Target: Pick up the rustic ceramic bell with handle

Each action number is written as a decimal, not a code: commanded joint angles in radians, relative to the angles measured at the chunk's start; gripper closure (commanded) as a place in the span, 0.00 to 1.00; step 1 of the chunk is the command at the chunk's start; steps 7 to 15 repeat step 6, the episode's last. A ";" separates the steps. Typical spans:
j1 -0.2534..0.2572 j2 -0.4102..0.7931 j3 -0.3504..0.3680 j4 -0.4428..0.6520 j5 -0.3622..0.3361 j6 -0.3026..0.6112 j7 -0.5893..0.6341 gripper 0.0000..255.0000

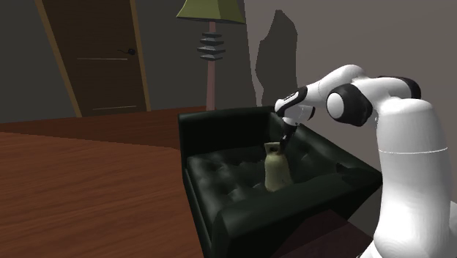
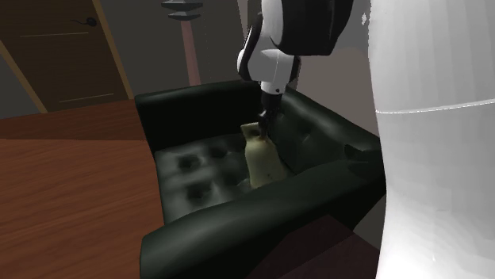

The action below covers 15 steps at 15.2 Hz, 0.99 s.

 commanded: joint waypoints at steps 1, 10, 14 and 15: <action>0.003 -0.017 -0.005 0.006 -0.008 -0.019 0.006 1.00; 0.007 -0.041 -0.012 0.015 -0.021 -0.049 0.016 1.00; 0.007 -0.041 -0.012 0.015 -0.021 -0.049 0.016 1.00; 0.007 -0.041 -0.012 0.015 -0.021 -0.049 0.016 1.00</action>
